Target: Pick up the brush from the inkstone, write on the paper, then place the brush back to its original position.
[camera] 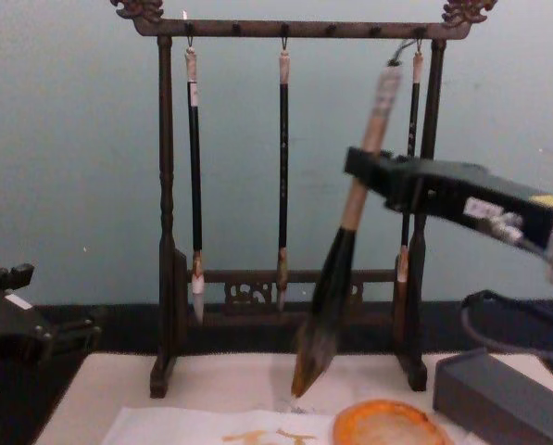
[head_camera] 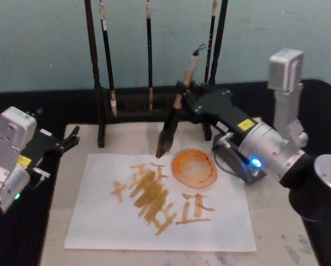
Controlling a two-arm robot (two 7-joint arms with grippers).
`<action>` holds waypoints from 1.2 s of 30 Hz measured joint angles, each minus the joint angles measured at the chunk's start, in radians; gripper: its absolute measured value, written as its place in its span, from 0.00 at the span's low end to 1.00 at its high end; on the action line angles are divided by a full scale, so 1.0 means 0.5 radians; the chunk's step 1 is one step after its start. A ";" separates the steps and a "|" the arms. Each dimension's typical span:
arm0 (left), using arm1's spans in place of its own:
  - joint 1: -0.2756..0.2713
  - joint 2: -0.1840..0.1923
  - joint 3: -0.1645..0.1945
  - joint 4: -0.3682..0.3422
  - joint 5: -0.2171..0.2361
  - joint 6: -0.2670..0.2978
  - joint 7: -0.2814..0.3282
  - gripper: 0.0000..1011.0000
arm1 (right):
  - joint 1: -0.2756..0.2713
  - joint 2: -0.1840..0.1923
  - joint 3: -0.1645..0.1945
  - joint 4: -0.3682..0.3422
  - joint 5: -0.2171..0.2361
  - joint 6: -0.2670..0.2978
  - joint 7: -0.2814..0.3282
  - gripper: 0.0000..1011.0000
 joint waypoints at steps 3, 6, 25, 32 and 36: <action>0.000 0.000 0.000 0.000 0.000 0.000 0.000 1.00 | -0.014 0.001 0.054 -0.005 0.082 0.024 -0.008 0.17; 0.000 0.000 0.000 0.000 0.000 0.000 0.000 1.00 | -0.027 0.001 0.108 -0.005 0.177 0.060 -0.016 0.17; 0.000 0.000 0.000 0.000 0.000 0.000 0.000 1.00 | -0.093 -0.050 0.427 0.171 0.905 0.398 -0.104 0.17; 0.000 0.000 0.000 0.000 0.000 0.000 0.000 1.00 | -0.102 -0.069 0.470 0.256 1.050 0.457 -0.143 0.17; 0.000 0.000 0.000 0.000 0.000 0.000 0.000 1.00 | -0.103 -0.072 0.489 0.317 1.117 0.471 -0.172 0.17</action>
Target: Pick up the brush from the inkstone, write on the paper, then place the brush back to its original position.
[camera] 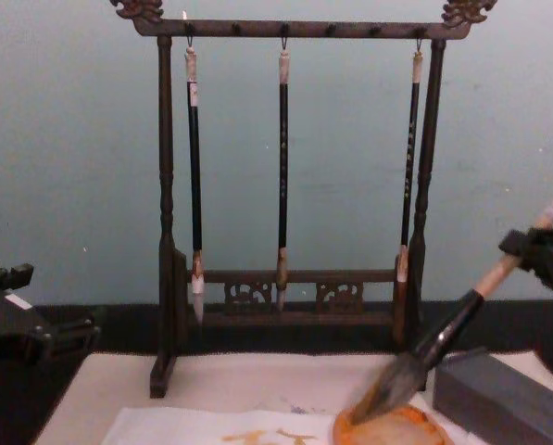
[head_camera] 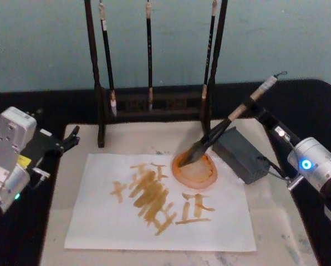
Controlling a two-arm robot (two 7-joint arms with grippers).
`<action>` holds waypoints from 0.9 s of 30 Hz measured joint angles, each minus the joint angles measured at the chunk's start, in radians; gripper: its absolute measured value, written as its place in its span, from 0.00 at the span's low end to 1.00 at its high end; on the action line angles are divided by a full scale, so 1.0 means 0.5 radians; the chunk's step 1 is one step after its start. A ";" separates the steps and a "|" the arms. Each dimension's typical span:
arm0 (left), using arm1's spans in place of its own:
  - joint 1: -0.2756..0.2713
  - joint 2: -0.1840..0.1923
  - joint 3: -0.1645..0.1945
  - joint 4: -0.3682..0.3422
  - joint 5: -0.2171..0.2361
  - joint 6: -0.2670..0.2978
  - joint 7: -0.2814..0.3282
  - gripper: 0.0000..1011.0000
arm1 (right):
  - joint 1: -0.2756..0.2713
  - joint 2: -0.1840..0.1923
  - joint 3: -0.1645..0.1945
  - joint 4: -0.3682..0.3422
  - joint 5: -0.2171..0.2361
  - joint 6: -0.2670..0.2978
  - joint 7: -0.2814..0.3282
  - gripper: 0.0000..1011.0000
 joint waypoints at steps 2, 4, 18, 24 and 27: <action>0.000 0.000 0.000 0.000 0.000 0.000 0.000 1.00 | 0.005 0.001 0.006 0.032 0.025 0.002 -0.012 0.17; 0.000 0.000 0.000 0.000 0.000 0.000 0.000 1.00 | 0.014 0.004 0.009 0.062 0.048 0.002 -0.022 0.17; 0.000 0.000 0.000 0.000 0.000 0.000 0.000 1.00 | 0.080 0.014 0.001 0.201 0.146 -0.018 -0.056 0.17; 0.000 0.000 0.000 0.000 0.000 0.000 0.000 1.00 | 0.099 0.014 -0.008 0.238 0.193 -0.033 -0.077 0.17; 0.000 0.000 0.000 0.000 0.000 0.000 0.000 1.00 | 0.107 0.014 -0.017 0.251 0.212 -0.040 -0.085 0.17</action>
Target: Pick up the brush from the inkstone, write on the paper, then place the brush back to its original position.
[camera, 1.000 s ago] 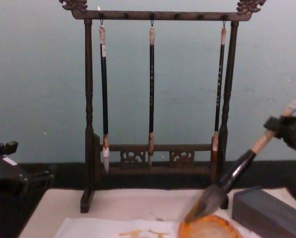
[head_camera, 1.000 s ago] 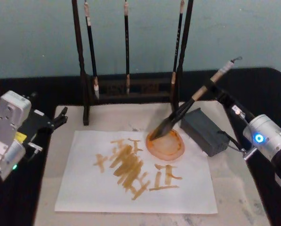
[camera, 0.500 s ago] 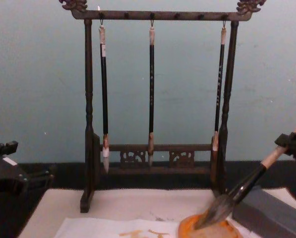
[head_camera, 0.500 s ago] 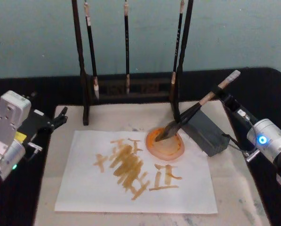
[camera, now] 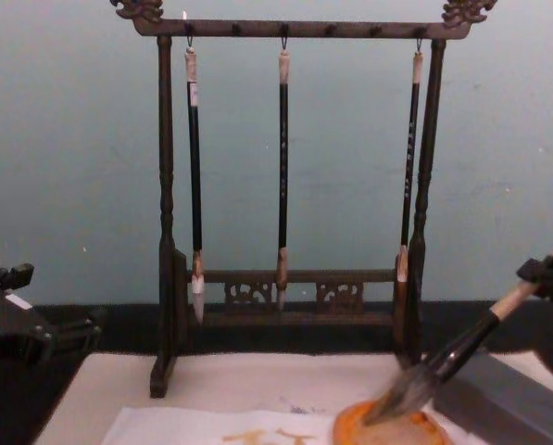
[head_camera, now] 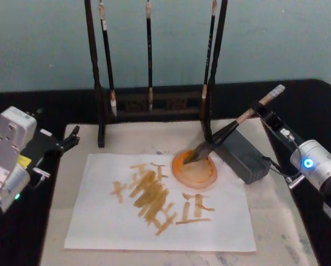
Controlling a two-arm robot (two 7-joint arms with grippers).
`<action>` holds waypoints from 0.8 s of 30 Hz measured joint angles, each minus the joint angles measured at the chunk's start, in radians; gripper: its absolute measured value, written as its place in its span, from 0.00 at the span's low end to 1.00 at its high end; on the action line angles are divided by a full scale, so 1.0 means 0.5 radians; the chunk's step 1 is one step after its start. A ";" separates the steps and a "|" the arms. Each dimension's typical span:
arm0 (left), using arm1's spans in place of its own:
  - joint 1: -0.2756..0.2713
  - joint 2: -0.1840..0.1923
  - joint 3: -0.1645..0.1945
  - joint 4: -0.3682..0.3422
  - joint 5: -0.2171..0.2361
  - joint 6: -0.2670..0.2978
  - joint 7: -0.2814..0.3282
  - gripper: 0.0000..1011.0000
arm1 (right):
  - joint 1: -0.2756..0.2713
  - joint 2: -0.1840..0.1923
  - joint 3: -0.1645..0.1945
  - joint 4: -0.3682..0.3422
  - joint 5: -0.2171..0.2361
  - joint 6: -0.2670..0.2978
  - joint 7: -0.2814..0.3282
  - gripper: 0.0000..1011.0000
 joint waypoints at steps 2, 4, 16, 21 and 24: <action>0.000 0.000 0.000 0.000 0.000 0.000 0.000 1.00 | 0.006 0.001 -0.008 0.010 0.010 -0.007 -0.004 0.17; 0.000 0.000 0.000 0.000 0.000 0.000 0.000 1.00 | 0.011 0.003 -0.014 0.019 0.017 -0.009 -0.007 0.17; 0.000 0.000 0.000 0.000 0.000 0.000 0.000 1.00 | 0.032 0.025 -0.069 0.060 0.072 -0.025 -0.027 0.17; 0.000 0.000 0.000 0.000 0.000 0.000 0.000 1.00 | 0.033 0.039 -0.095 0.067 0.093 -0.028 -0.033 0.17; 0.000 0.000 0.000 0.000 0.000 0.000 0.000 1.00 | 0.034 0.046 -0.107 0.071 0.108 -0.033 -0.038 0.17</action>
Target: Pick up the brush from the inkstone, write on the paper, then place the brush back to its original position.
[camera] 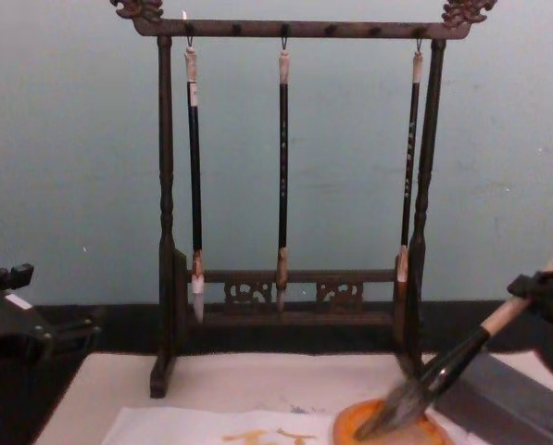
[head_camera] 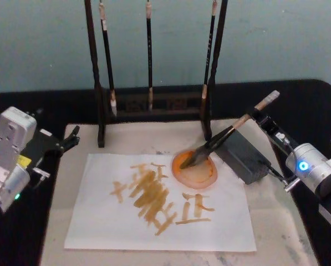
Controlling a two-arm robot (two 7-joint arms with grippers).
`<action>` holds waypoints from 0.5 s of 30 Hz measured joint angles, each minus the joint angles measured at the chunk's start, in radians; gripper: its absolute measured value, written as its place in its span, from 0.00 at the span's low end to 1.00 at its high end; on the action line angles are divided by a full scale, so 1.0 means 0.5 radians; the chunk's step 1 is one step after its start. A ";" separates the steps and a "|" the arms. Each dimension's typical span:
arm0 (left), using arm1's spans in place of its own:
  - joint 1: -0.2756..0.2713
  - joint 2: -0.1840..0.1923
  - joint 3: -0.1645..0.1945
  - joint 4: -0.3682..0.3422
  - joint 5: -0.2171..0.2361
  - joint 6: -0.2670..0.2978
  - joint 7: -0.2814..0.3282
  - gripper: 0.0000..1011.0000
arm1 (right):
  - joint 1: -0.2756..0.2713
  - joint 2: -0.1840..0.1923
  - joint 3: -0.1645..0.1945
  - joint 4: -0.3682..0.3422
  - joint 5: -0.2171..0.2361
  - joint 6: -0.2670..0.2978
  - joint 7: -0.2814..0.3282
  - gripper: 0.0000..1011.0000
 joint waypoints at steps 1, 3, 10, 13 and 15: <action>0.000 0.000 0.000 0.000 0.000 0.000 0.000 1.00 | 0.000 0.002 -0.003 0.001 0.003 -0.002 -0.002 0.17; 0.000 0.000 0.000 0.000 0.000 0.000 0.000 1.00 | 0.000 0.005 -0.009 0.001 0.009 -0.006 -0.006 0.17; 0.000 0.000 0.000 0.000 0.000 0.000 0.000 1.00 | 0.000 0.017 -0.029 0.000 0.022 -0.018 -0.018 0.17; 0.000 0.000 0.000 0.000 0.000 0.000 0.000 1.00 | -0.001 0.016 -0.027 0.000 0.022 -0.018 -0.017 0.17; 0.000 0.000 0.000 0.000 0.000 0.000 0.000 1.00 | -0.001 0.016 -0.027 -0.001 0.022 -0.018 -0.017 0.17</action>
